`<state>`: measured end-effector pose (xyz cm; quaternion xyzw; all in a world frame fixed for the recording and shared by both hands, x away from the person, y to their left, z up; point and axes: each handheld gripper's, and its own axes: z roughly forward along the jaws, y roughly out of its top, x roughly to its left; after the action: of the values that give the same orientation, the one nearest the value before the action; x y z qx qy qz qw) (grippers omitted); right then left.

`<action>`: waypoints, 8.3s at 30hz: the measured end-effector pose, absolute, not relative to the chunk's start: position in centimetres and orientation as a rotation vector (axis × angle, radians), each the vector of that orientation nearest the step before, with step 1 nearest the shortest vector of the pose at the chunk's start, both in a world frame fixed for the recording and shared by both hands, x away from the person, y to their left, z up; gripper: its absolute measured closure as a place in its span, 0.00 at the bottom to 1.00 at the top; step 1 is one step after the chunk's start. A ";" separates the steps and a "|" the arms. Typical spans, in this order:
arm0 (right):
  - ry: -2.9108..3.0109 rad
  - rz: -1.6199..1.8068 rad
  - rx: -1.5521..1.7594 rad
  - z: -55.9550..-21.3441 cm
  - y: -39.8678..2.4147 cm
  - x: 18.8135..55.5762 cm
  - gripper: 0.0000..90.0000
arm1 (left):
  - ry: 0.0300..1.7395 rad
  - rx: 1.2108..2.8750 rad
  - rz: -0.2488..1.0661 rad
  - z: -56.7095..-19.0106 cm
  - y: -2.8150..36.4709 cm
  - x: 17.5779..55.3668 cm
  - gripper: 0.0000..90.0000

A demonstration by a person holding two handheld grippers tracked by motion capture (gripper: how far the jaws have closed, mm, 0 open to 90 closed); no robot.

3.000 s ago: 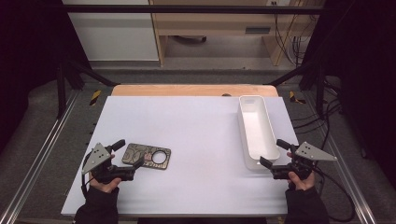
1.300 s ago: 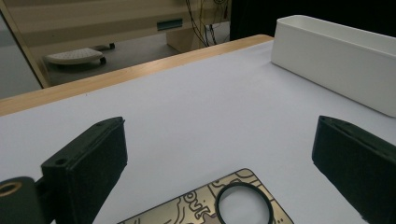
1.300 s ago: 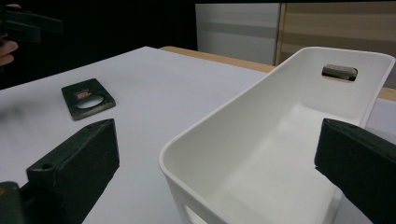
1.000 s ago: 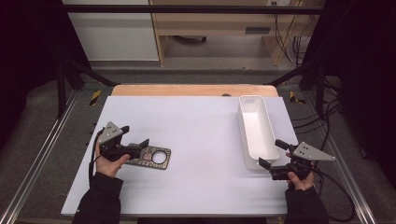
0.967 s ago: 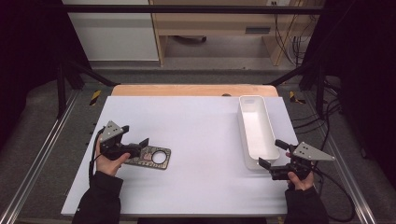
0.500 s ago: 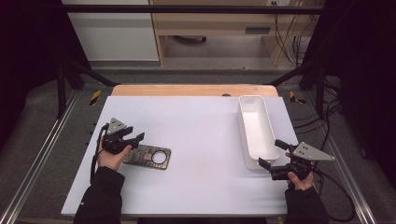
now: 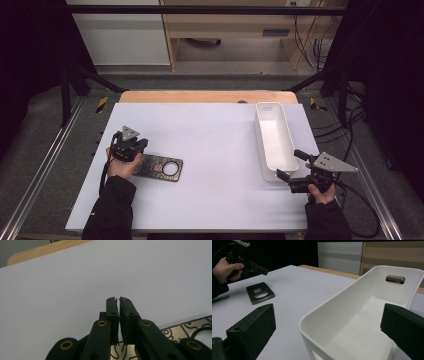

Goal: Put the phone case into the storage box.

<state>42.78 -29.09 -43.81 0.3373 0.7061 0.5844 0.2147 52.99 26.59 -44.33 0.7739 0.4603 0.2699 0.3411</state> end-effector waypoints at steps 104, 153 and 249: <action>1.961 1.621 0.926 -43.7 -29.1 42.7 0.00 | 0.817 2.261 0.409 -41.6 25.2 47.2 0.16; 1.970 1.620 0.917 -43.7 -29.1 42.7 0.00 | 0.663 2.554 0.219 -45.5 21.2 48.2 0.00; 1.999 1.646 0.862 -43.2 -28.7 42.4 0.00 | 0.562 2.432 0.186 -42.1 19.8 45.1 0.13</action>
<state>42.42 -28.67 -43.24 0.3092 0.7169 0.5903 0.2049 45.12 19.76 -42.14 0.9225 0.2134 0.0707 0.3138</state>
